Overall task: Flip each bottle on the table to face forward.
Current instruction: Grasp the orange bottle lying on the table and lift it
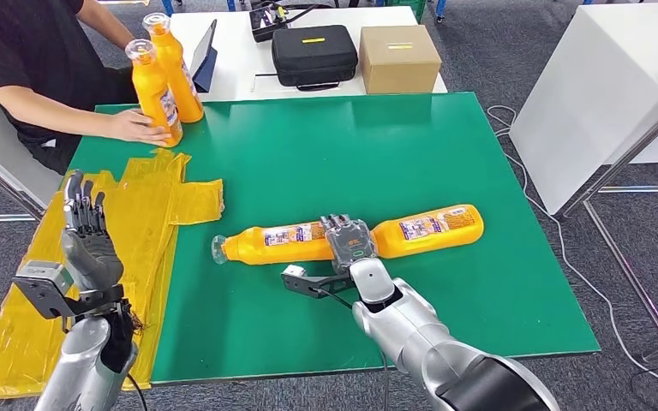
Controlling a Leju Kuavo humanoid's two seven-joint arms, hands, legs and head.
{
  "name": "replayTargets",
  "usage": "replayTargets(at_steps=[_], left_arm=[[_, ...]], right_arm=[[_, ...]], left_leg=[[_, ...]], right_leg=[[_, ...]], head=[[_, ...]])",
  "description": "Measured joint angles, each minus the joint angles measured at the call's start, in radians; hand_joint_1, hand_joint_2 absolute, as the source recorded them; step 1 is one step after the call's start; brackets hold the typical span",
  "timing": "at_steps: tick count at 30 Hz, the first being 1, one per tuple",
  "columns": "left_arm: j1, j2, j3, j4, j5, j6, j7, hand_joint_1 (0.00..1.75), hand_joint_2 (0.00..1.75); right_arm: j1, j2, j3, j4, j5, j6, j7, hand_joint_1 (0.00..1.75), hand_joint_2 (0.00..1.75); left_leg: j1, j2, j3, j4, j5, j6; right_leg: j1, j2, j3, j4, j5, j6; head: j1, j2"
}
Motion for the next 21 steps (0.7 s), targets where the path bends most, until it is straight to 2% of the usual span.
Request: replayTargets(at_steps=[10, 11, 14, 15, 21], left_arm=[[-0.005, -0.002, -0.002, 0.003, 0.011, -0.003, 0.000, 0.00, 0.00], [-0.005, -0.002, -0.002, 0.003, 0.011, -0.003, 0.000, 0.00, 0.00], [-0.005, -0.003, -0.003, 0.003, 0.012, -0.004, 0.000, 0.00, 0.00], [-0.005, -0.004, -0.003, 0.003, 0.012, -0.004, 0.000, 0.00, 0.00], [-0.005, -0.009, -0.009, 0.003, 0.013, -0.007, 0.000, 0.00, 0.00]], right_arm=[[0.007, 0.000, 0.000, 0.000, 0.013, 0.002, 0.005, 1.75, 1.75], [0.007, 0.000, 0.000, 0.000, 0.013, 0.002, 0.006, 1.44, 1.75], [0.009, 0.000, 0.000, 0.000, 0.015, 0.004, 0.007, 0.13, 1.75], [0.012, 0.000, 0.000, 0.000, 0.017, 0.004, 0.009, 0.00, 1.75], [0.018, 0.001, -0.001, 0.000, 0.031, 0.005, 0.018, 0.00, 1.75]], left_leg=[[0.000, 0.000, 0.001, 0.000, 0.000, 0.000], [0.000, 0.000, 0.001, 0.000, 0.000, 0.000], [0.000, 0.000, 0.002, 0.000, 0.000, 0.000], [0.000, 0.000, 0.002, 0.000, 0.000, 0.000], [0.000, 0.000, 0.003, 0.000, 0.000, 0.000]], right_leg=[[0.000, 0.000, 0.001, 0.000, 0.000, 0.000], [0.000, 0.000, 0.001, 0.000, 0.000, 0.000], [0.000, 0.000, 0.002, 0.000, 0.000, 0.000], [0.000, 0.000, 0.002, 0.000, 0.000, 0.000], [0.000, 0.000, 0.003, 0.000, 0.000, 0.000]], head=[[0.000, 0.000], [0.000, 0.000], [0.000, 0.000], [0.000, 0.000], [0.000, 0.000]])
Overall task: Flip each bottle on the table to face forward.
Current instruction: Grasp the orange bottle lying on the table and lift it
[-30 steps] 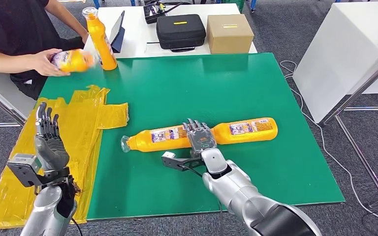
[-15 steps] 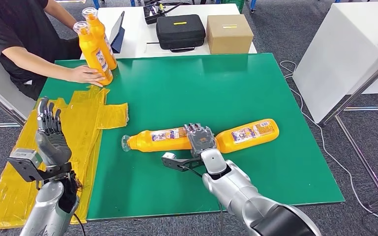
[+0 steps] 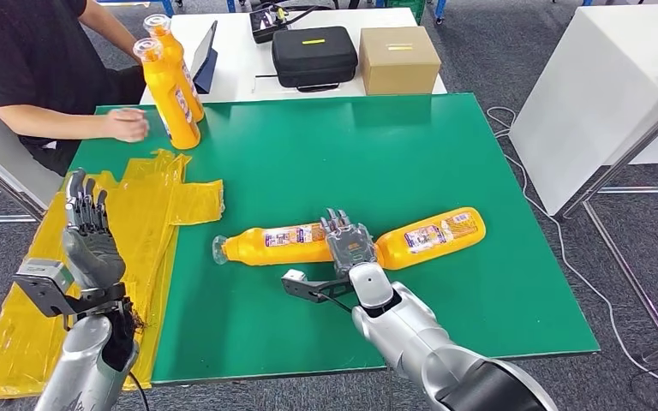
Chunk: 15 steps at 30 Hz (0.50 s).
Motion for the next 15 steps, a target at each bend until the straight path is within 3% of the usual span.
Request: replayTargets(at_steps=[15], left_arm=[[0.000, -0.005, -0.008, 0.000, 0.001, -0.002, 0.000, 0.00, 0.00]], right_arm=[[-0.001, 0.005, -0.002, -0.003, 0.022, 0.002, 0.013, 0.00, 1.75]], left_leg=[[0.000, 0.000, 0.002, 0.000, 0.000, 0.000]], right_leg=[[0.000, 0.000, 0.002, 0.000, 0.000, 0.000]], head=[[0.000, 0.000]])
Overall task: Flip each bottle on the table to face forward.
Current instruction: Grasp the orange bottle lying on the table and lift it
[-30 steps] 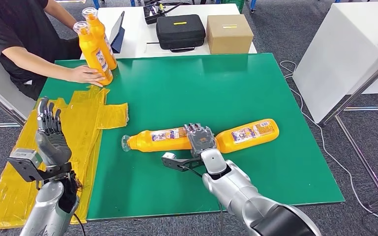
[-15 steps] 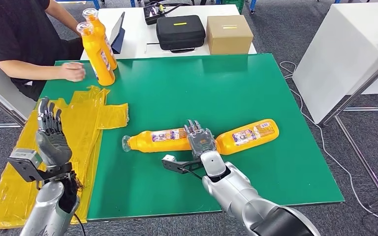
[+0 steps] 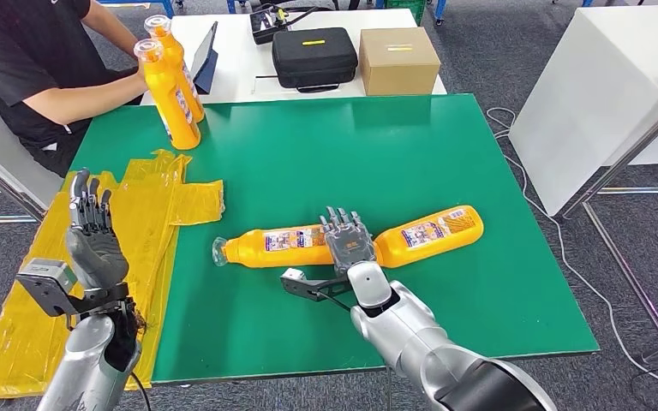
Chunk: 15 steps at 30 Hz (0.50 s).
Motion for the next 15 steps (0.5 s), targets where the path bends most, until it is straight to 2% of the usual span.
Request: replayTargets(at_steps=[15], left_arm=[[-0.003, -0.006, -0.003, 0.001, 0.006, -0.017, 0.004, 0.00, 0.00]], right_arm=[[0.003, 0.004, -0.012, -0.005, 0.057, -0.001, -0.028, 0.00, 1.75]], left_leg=[[0.000, 0.000, 0.000, 0.000, 0.000, 0.000]], right_leg=[[0.000, 0.000, 0.000, 0.000, 0.000, 0.000]], head=[[0.000, 0.000]])
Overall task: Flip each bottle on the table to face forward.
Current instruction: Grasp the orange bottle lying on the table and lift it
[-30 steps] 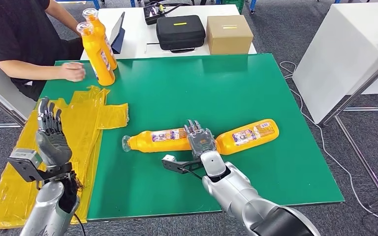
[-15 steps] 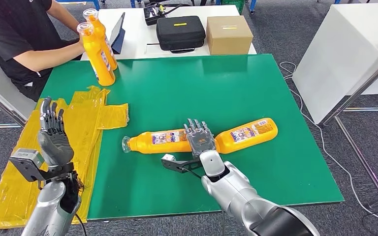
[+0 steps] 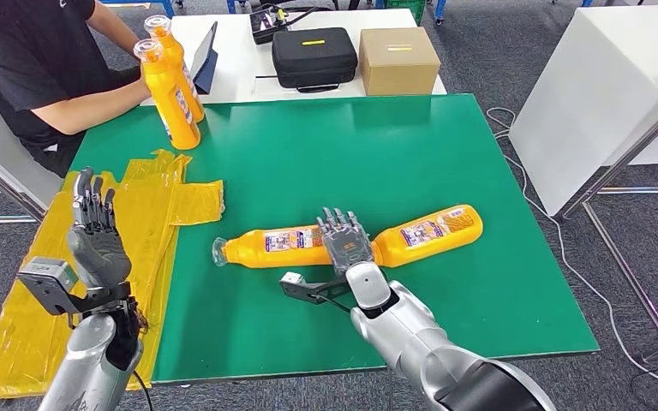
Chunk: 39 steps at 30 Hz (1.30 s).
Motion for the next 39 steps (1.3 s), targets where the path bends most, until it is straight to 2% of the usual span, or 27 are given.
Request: replayTargets(at_steps=[4, 8, 16, 39], left_arm=[[0.000, -0.003, 0.000, 0.003, 0.000, -0.001, 0.000, 0.00, 0.00], [0.000, -0.004, -0.001, 0.005, 0.000, -0.001, 0.000, 0.00, 0.00], [-0.007, -0.006, 0.000, 0.005, 0.011, -0.006, 0.004, 0.00, 0.00], [-0.009, -0.007, 0.002, 0.004, 0.012, -0.011, 0.007, 0.00, 0.00]], right_arm=[[0.000, 0.005, -0.003, 0.000, 0.001, 0.000, -0.006, 0.03, 1.75], [0.001, 0.007, -0.005, 0.002, 0.001, 0.005, -0.011, 1.75, 1.75], [-0.017, 0.018, -0.020, 0.034, -0.034, 0.058, -0.041, 1.75, 1.75], [-0.029, 0.021, -0.039, 0.056, -0.054, 0.063, -0.047, 1.75, 1.75]], left_leg=[[0.000, 0.000, 0.000, 0.000, 0.000, 0.000], [0.000, 0.000, 0.000, 0.000, 0.000, 0.000], [0.000, 0.003, 0.003, 0.000, 0.000, 0.000], [0.000, 0.003, 0.006, 0.000, 0.000, 0.000]], right_leg=[[0.000, 0.000, 0.000, 0.000, 0.000, 0.000], [0.000, 0.000, 0.000, 0.000, 0.000, 0.000], [0.000, 0.003, 0.002, 0.000, 0.000, 0.000], [0.000, 0.002, 0.005, 0.000, 0.000, 0.000]], head=[[0.000, 0.000], [0.000, 0.000], [0.000, 0.000], [0.000, 0.000]])
